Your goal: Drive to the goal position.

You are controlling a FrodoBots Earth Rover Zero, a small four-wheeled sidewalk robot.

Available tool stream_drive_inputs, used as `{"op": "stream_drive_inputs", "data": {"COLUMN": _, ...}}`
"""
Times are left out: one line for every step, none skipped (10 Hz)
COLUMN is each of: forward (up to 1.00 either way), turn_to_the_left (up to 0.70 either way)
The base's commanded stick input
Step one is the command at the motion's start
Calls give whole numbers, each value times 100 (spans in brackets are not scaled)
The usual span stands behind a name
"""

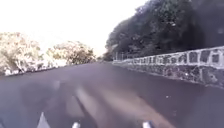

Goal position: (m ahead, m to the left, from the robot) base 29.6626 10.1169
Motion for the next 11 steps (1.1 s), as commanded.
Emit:
{"op": "stream_drive_inputs", "data": {"forward": 85, "turn_to_the_left": 0}}
{"op": "stream_drive_inputs", "data": {"forward": 85, "turn_to_the_left": 0}}
{"op": "stream_drive_inputs", "data": {"forward": 85, "turn_to_the_left": 0}}
{"op": "stream_drive_inputs", "data": {"forward": 85, "turn_to_the_left": 0}}
{"op": "stream_drive_inputs", "data": {"forward": 85, "turn_to_the_left": 0}}
{"op": "stream_drive_inputs", "data": {"forward": 85, "turn_to_the_left": 0}}
{"op": "stream_drive_inputs", "data": {"forward": 85, "turn_to_the_left": 0}}
{"op": "stream_drive_inputs", "data": {"forward": 85, "turn_to_the_left": 0}}
{"op": "stream_drive_inputs", "data": {"forward": 85, "turn_to_the_left": 0}}
{"op": "stream_drive_inputs", "data": {"forward": 85, "turn_to_the_left": 0}}
{"op": "stream_drive_inputs", "data": {"forward": 85, "turn_to_the_left": 0}}
